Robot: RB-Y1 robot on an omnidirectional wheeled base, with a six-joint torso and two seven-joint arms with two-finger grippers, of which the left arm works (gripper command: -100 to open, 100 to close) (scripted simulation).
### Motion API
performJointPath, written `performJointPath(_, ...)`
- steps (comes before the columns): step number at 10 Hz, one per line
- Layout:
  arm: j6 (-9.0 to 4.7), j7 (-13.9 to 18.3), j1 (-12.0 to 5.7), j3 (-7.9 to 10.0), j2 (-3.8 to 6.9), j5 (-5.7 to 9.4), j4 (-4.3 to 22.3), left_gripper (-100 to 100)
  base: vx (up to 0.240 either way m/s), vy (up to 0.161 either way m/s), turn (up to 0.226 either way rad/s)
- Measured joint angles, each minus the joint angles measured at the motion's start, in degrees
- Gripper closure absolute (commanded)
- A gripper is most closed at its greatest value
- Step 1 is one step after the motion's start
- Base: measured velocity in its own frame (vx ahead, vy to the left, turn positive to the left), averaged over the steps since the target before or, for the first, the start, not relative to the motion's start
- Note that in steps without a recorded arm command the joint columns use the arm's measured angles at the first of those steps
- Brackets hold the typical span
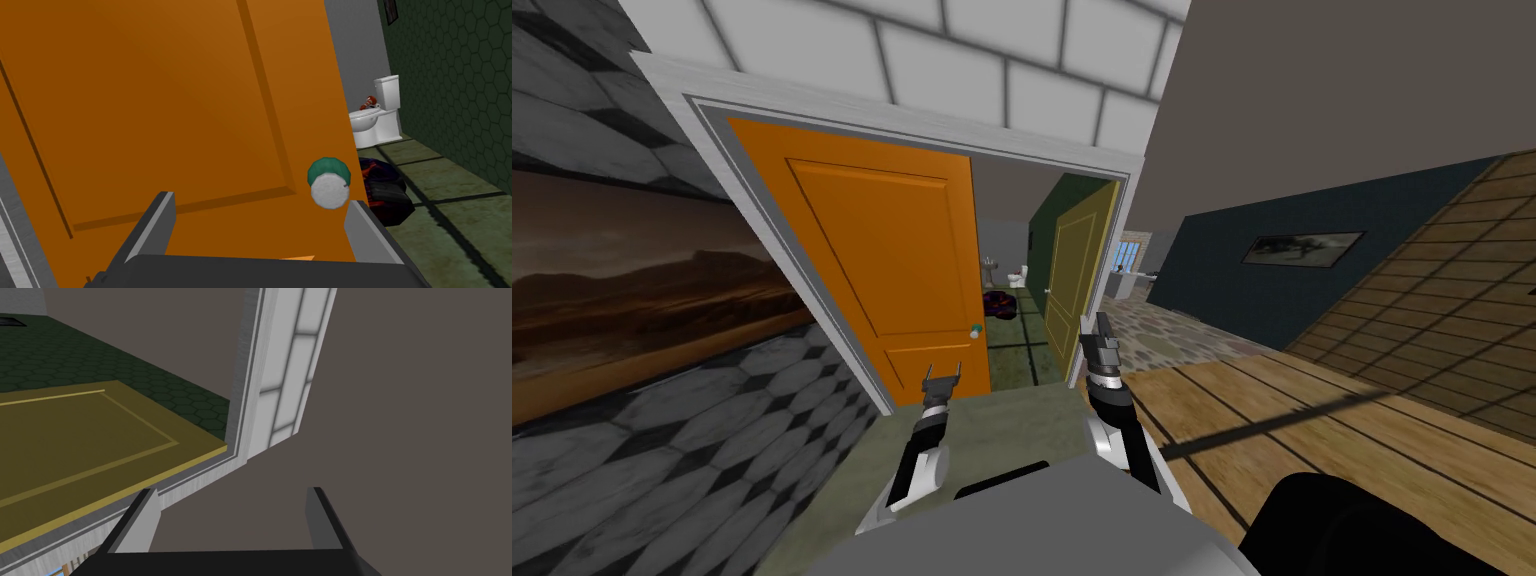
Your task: Push the door open
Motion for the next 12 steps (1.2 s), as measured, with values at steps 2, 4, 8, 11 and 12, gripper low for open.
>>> performJointPath(2, -0.02, 2.0, -1.35, -0.34, -0.27, 1.25, 3.3, -100, 0.076, 0.060, -0.134)
performJointPath(4, -0.52, 4.2, -2.60, -0.75, -0.41, 2.39, 6.8, -100, 0.074, 0.058, -0.134)
performJointPath(8, -1.03, 7.9, -4.52, -1.50, -0.96, 4.47, 12.1, -100, 0.063, 0.060, -0.119)
performJointPath(11, -1.56, 10.4, -6.26, -1.98, -1.48, 5.85, 16.4, -100, 0.057, 0.056, -0.096)
performJointPath(12, -1.69, 11.1, -6.58, -2.13, -1.61, 6.24, 17.4, -100, 0.064, 0.047, -0.093)
